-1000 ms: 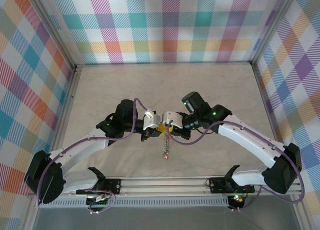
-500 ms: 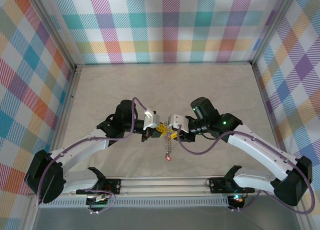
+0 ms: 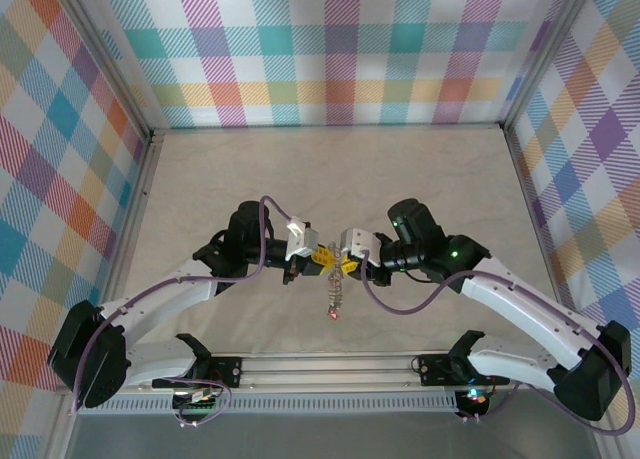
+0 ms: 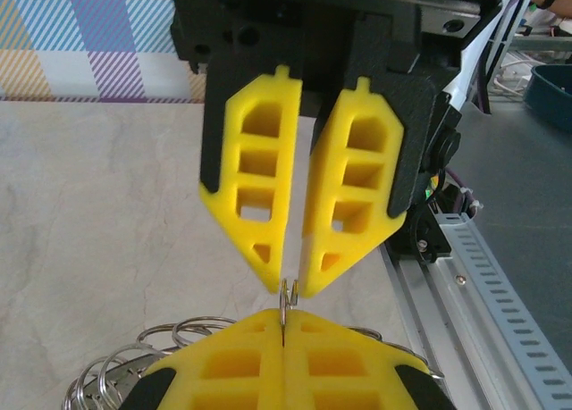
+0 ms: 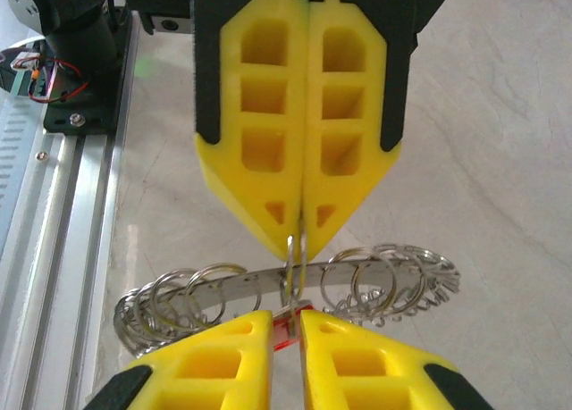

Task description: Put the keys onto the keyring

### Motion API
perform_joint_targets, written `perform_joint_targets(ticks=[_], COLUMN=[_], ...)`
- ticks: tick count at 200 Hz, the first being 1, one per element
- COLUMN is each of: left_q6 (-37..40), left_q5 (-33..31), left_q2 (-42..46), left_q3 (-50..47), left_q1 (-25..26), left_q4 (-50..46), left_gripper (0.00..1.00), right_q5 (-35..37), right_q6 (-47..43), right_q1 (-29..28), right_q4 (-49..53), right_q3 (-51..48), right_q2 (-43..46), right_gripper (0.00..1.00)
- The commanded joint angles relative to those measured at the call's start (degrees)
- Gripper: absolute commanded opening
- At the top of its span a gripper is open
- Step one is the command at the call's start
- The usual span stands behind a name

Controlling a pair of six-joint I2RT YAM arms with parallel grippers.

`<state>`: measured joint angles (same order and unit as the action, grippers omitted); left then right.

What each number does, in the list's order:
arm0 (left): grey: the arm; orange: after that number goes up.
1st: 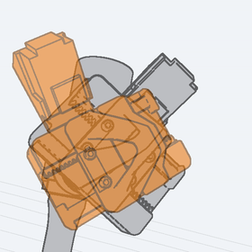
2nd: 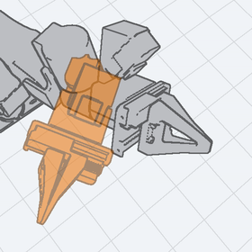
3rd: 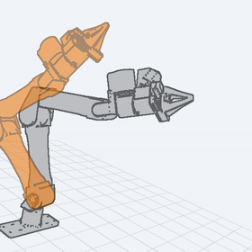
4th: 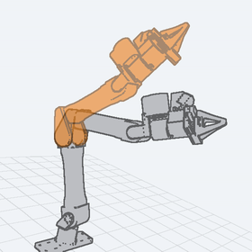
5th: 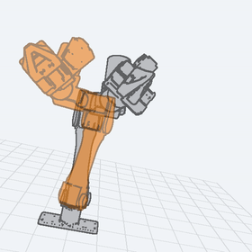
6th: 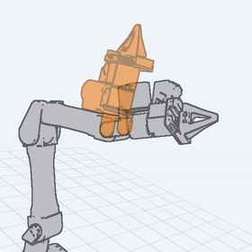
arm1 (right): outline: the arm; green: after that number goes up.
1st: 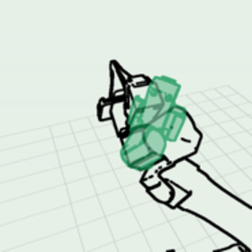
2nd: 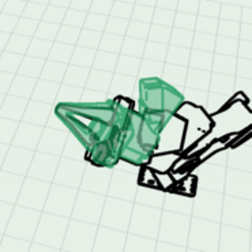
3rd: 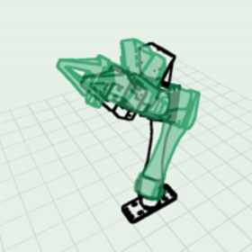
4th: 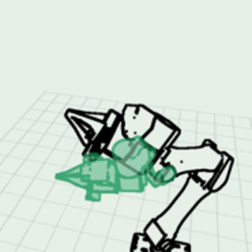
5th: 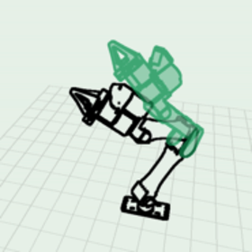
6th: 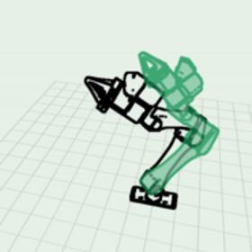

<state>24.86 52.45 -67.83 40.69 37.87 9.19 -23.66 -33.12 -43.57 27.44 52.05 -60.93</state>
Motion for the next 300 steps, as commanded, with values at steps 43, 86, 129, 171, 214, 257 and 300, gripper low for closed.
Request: perform_joint_targets(ticks=[43, 86, 129, 171, 214, 257, 300], left_q6=[-0.42, -1.09, -1.21, 9.26, 11.17, 11.18, 9.64], left_q5=[2.21, 1.80, 0.44, -6.10, -8.03, -10.73, -14.65], left_q2=[1.81, 2.16, 2.37, 1.10, -0.33, -0.44, -0.74], left_q3=[-0.20, -0.63, -0.79, 3.34, 3.25, 2.91, 2.76], left_q1=[0.93, 0.97, 0.97, 1.51, 1.56, 1.58, 1.59], left_q4=[3.72, 4.94, 4.75, -11.72, -13.59, -13.95, -13.55], left_gripper=[0.00, 0.00, 0.00, 0.00, 0.00, 0.00, 0.00], right_q5=[-4.88, -5.31, -4.20, 1.16, 5.28, 5.64, 4.24], right_q6=[3.56, 5.35, 4.54, -2.95, -6.16, -6.65, -5.51], right_q1=[0.12, 0.07, 0.18, 0.07, 0.15, 0.75, 1.56], right_q4=[-6.10, -9.58, -8.79, 3.29, 7.11, 8.24, 8.18], right_q3=[-1.46, -3.10, -3.20, 2.37, 4.45, 6.37, 7.18], right_q2=[-2.13, -2.85, -3.37, -4.45, -3.15, -3.57, -2.82], right_gripper=[0.16, 0.16, 0.09, 0.02, 0.01, 0.01, 0.02])
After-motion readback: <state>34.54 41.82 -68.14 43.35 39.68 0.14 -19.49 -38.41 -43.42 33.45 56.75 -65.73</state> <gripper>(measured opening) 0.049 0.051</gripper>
